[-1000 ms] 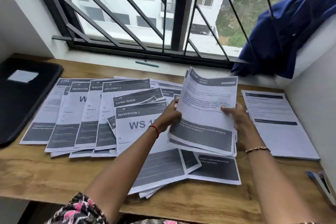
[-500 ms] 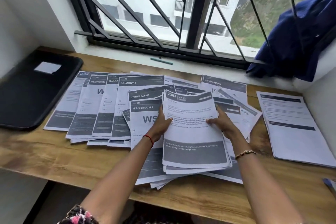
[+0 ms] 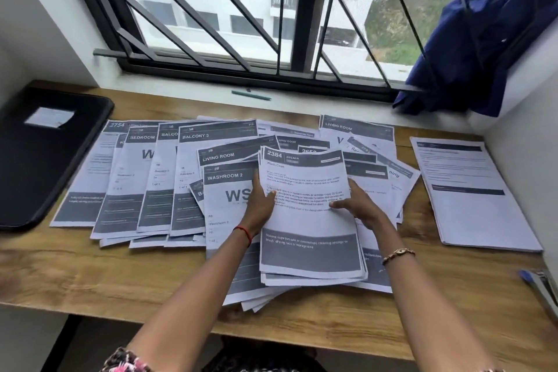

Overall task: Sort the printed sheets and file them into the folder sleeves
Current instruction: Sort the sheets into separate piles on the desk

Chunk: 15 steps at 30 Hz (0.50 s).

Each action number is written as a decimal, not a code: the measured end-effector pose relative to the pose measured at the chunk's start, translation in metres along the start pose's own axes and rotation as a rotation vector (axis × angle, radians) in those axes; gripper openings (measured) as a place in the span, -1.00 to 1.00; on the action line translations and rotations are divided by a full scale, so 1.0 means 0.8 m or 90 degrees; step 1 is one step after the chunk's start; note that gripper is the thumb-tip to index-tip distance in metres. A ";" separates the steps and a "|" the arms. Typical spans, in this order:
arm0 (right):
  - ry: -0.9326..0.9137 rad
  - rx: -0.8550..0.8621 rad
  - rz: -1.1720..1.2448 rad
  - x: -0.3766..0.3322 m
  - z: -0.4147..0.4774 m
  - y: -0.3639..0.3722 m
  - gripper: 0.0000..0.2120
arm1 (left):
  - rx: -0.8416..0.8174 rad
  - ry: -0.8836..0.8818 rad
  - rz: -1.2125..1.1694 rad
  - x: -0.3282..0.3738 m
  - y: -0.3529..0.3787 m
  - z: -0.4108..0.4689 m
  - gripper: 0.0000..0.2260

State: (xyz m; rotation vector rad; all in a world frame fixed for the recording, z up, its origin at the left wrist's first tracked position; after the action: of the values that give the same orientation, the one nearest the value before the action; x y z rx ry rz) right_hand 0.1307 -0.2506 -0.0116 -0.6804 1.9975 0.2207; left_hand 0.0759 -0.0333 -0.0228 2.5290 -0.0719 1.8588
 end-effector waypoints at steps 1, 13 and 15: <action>0.001 0.020 0.011 0.001 -0.002 0.000 -0.44 | -0.007 0.011 0.001 0.000 0.002 0.002 -0.46; -0.016 0.295 0.157 0.038 -0.036 -0.060 -0.69 | 0.052 -0.009 0.026 -0.010 0.029 0.034 -0.83; 0.008 0.328 0.163 0.045 -0.041 -0.069 -0.69 | 0.055 -0.023 0.023 -0.010 0.036 0.037 -0.78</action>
State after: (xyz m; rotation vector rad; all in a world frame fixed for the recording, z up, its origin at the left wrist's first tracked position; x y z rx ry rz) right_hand 0.1230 -0.3235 -0.0191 -0.0985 2.0343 -0.1483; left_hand 0.1007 -0.0629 -0.0402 2.6356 -0.0394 1.8681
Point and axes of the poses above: each hand's wrist, its own z-axis towards the middle knuckle, its own y-axis out of the palm, x = y × z, the point moved 2 cm from there along z, towards the middle knuckle, and after that the axes turned 14 degrees about -x, right-handed, at the moved point
